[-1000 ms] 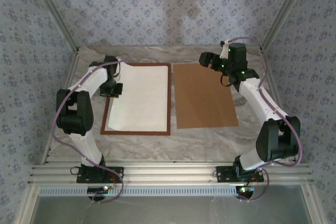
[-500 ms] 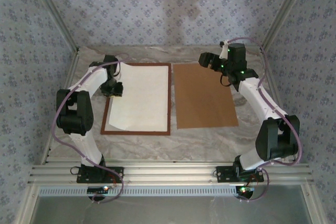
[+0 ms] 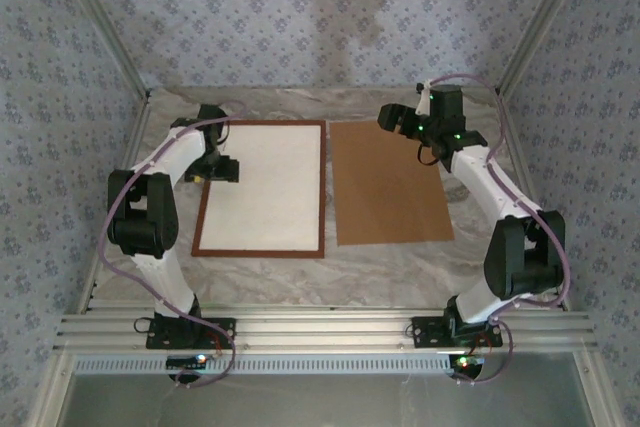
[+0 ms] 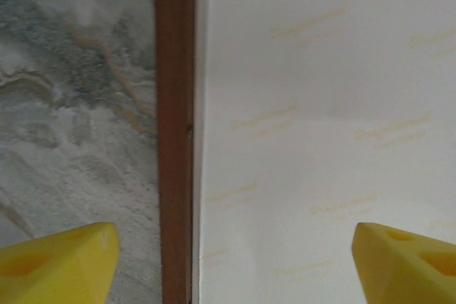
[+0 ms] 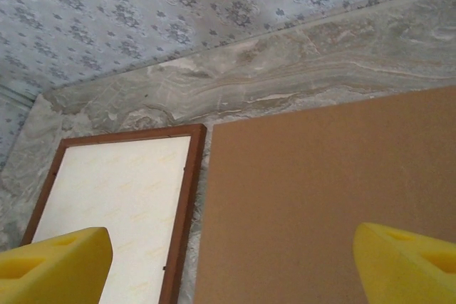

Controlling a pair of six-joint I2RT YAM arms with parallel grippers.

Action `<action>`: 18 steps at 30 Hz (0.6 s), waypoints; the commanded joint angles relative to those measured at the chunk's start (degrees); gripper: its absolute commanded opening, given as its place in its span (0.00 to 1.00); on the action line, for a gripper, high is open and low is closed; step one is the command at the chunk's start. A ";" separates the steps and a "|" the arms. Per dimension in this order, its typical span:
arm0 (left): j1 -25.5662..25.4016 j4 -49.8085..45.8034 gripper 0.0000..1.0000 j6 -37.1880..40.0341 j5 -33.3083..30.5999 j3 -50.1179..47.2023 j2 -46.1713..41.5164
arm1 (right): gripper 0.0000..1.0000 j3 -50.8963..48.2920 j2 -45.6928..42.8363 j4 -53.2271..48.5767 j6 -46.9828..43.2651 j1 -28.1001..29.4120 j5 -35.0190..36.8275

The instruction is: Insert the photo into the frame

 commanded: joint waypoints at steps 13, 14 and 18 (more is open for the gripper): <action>-25.16 26.99 0.86 -14.01 11.72 0.14 -3.43 | 1.00 -3.41 10.09 -9.57 -5.11 -9.68 9.58; -27.09 27.61 0.86 -14.82 12.04 1.67 -1.39 | 1.00 -2.25 11.46 -10.93 -6.21 -9.69 11.04; -31.60 22.71 0.84 -17.59 11.89 12.24 8.51 | 1.00 1.97 15.38 -15.81 -8.56 -9.85 11.63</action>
